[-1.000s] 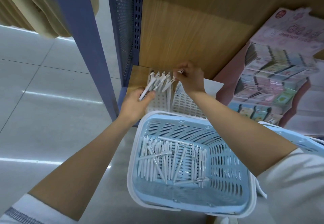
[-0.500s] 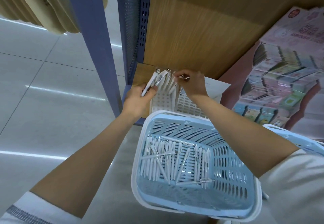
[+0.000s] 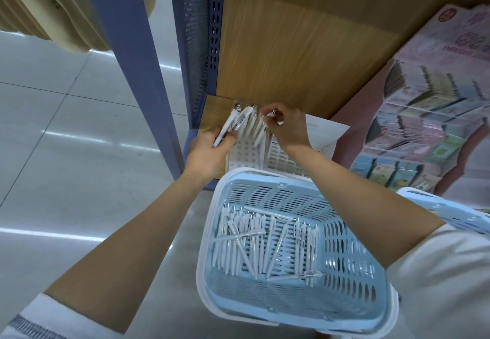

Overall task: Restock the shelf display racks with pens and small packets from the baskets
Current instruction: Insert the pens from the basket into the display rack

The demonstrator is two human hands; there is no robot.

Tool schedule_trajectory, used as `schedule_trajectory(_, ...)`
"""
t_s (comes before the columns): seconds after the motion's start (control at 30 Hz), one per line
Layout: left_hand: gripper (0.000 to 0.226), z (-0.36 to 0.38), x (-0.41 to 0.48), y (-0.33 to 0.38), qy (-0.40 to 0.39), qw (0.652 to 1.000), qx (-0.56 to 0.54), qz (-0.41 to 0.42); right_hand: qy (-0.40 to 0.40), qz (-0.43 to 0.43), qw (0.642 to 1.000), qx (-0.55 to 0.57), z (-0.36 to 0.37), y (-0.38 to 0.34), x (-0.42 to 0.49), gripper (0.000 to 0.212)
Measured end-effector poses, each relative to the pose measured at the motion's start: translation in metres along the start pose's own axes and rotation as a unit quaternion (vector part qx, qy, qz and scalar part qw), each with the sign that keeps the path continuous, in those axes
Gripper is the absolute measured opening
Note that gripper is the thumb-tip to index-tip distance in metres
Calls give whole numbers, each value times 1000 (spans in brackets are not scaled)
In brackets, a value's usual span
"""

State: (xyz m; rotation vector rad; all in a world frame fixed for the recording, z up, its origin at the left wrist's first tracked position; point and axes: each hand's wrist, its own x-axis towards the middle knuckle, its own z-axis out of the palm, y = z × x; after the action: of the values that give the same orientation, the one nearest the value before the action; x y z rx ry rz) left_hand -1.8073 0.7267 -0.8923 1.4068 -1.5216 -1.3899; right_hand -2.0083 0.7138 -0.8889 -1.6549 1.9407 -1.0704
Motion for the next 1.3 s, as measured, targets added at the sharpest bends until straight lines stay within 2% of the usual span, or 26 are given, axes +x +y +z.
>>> schedule_trajectory(0.3, 27, 1, 0, -2, 2, 1000, -2, -4, 10, -7, 1000, 9, -3, 0, 3, 15)
schedule_trajectory(0.4, 29, 2, 0, -2, 3, 1000, 2, -5, 0, -15, 1000, -9, -1, 2, 2, 21)
schedule_trajectory(0.67, 26, 3, -1, 0, -2, 1000, -14, -16, 38, -16, 999, -23, 3, 2, -1, 38)
schedule_trajectory(0.97, 27, 5, 0, -1, -2, 1000, -21, -20, 40, 21, 999, -8, 1, 4, -5, 26)
schedule_trajectory(1.07, 27, 5, 0, 0, -2, 1000, -22, -15, 23, 4, 1000, -14, -3, 6, -10, 21)
schedule_trajectory(1.3, 27, 7, -1, 0, -7, 1000, -21, -15, 0, 14, 996, -89, 8, 8, -9, 17)
